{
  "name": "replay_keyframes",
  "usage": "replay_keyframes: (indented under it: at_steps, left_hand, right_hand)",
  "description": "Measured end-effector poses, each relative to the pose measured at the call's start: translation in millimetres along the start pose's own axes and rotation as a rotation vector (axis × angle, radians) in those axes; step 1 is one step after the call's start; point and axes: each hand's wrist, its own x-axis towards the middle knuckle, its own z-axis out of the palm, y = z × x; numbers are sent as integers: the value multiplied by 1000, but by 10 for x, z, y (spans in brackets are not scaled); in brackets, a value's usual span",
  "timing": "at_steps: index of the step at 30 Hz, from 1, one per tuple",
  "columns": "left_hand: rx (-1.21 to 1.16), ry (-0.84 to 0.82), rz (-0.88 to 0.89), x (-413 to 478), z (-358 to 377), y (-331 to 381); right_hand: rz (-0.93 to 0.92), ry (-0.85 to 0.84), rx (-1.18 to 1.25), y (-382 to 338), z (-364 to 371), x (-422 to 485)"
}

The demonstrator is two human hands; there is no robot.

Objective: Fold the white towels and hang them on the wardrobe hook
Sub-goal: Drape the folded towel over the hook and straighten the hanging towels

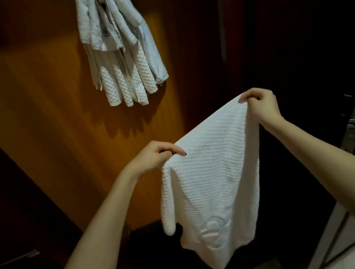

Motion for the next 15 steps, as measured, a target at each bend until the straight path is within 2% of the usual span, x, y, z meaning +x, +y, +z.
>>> replay_keyframes:
  at_steps: [2, 4, 7, 9, 11, 13, 15]
  left_hand:
    - [130, -103, -37, 46, 9, 2]
    - [237, -127, -57, 68, 53, -14]
    - [178, 101, -129, 85, 133, -107]
    - [55, 320, -188, 109, 185, -144]
    - [-190, 482, -226, 141, 237, -113]
    - [-452, 590, -227, 190, 263, -41]
    - [-584, 640, -218, 248, 274, 81]
  right_hand:
    - [26, 0, -5, 69, 35, 12]
    - [26, -18, 5, 120, 57, -14]
    - [-36, -87, 17, 159, 55, -132]
    - [-114, -148, 10, 186, 47, -240]
    - [-214, -252, -23, 177, 44, -372]
    - [-324, -360, -69, 131, 67, -501]
    - [-401, -458, -104, 63, 115, -618]
